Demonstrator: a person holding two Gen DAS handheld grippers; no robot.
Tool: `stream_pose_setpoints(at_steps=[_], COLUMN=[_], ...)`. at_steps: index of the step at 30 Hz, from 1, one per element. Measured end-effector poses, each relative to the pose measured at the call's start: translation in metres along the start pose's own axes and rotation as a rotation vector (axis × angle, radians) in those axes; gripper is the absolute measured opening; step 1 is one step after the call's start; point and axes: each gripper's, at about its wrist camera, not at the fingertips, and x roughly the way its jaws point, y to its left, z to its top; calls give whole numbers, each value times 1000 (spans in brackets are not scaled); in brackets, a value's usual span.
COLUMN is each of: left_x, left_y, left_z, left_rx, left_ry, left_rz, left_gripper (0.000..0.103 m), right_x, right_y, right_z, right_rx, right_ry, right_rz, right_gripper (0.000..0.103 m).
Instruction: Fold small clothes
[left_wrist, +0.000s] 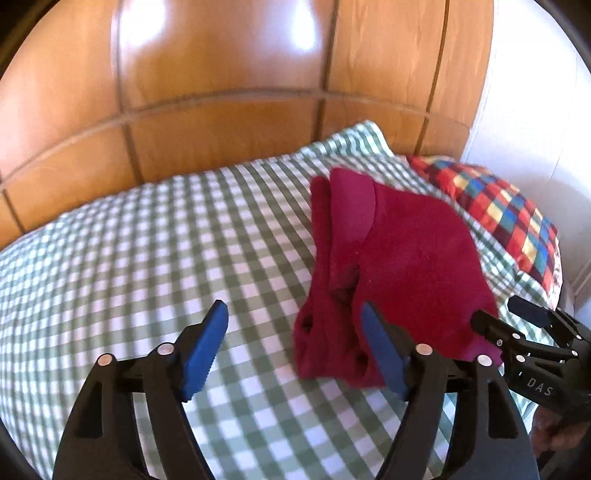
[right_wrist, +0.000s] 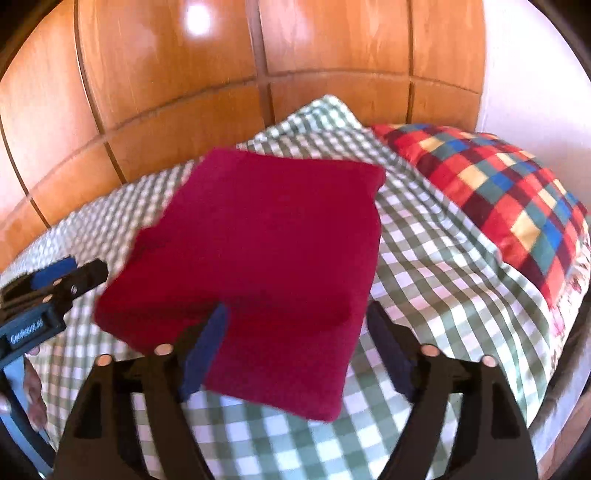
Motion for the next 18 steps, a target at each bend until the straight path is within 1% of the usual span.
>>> stream_pose_setpoints(at_steps=[1,2,4,5,6,7,9,13,18], left_x=[-10,-21,-37,-45,-54,-62,-75,-91,-105], left_y=[2,3,7,8,10,11,13,14,9], left_z=[-2,-5,-9,-11,-15,-17,-22,-28,-36], left_rx=[-6,-11,-24,-31,-39,-45,-54,-60,-43], left_ry=[-19,-41,-72,-87,-106,-122,-140,-152,-172], left_rz=[12,29,46,59,72,81,94,121,140], left_gripper=[81,85,87,92,93,93,99,99,99], right_x=[-6,-11,-22,-27,-31,-34,-42,-52,-65], right_y=[4,8,18,24,29,34,43,54,58], right_z=[-1,-2,-6,-9,-11,-12,-15,-18,-22], right_rx=[7,14,30,36,36,33,28,12,15], right_ry=[-12,-25,-45,-53,-60,-68,-90,-119,-143], right_rz=[-3,-9,-23,-39,-50,-64,-99,-140,-161], right_gripper=[89,90,95,97,99,101,101,101,101])
